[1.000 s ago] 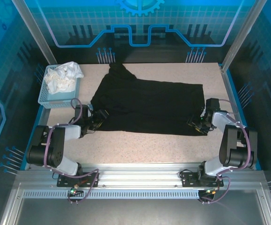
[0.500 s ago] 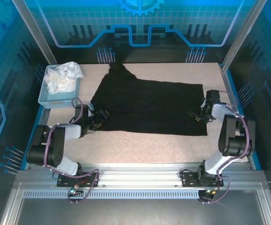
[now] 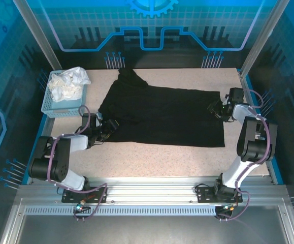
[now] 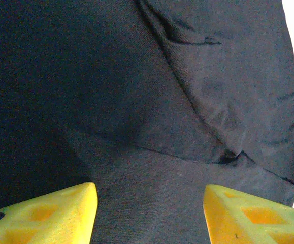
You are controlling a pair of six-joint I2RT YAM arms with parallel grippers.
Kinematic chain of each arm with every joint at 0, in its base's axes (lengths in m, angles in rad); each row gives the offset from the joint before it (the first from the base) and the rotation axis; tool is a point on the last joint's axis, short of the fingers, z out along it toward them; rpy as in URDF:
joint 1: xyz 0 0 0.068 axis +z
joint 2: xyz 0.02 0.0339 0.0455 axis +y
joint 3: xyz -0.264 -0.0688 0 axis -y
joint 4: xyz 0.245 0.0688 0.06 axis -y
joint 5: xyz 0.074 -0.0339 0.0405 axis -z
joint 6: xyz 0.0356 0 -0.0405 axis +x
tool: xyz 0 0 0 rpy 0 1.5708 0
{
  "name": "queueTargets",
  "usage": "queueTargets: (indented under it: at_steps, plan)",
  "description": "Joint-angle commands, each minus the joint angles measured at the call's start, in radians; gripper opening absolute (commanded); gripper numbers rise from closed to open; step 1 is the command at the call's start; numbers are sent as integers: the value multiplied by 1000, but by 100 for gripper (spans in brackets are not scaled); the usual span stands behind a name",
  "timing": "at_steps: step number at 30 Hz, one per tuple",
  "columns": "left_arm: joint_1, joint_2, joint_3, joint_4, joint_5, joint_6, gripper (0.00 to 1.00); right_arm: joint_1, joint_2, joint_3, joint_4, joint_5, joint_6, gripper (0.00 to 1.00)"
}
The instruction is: Fold the inside-out t-shirt
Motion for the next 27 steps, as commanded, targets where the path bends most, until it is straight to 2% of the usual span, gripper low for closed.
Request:
queueTargets:
  at_steps: [1,5,9,15,20,27]
  plan:
    - [-10,-2,-19,-196,-16,18,60,40,-117,-45,-16,-7,-66,48]
    - [-10,-39,20,-193,-21,-1,60,234,-204,-84,-46,10,-171,50]
    - [-11,-70,60,-166,-26,-25,60,379,-186,-86,-79,22,-171,51]
    - [-12,-41,181,-197,-113,36,60,467,-126,-64,-45,2,-165,52]
    - [-10,26,291,-257,-198,84,60,554,-73,-5,-65,43,-199,51]
    - [-11,137,388,-302,-218,116,59,569,-45,19,-70,51,-197,51]
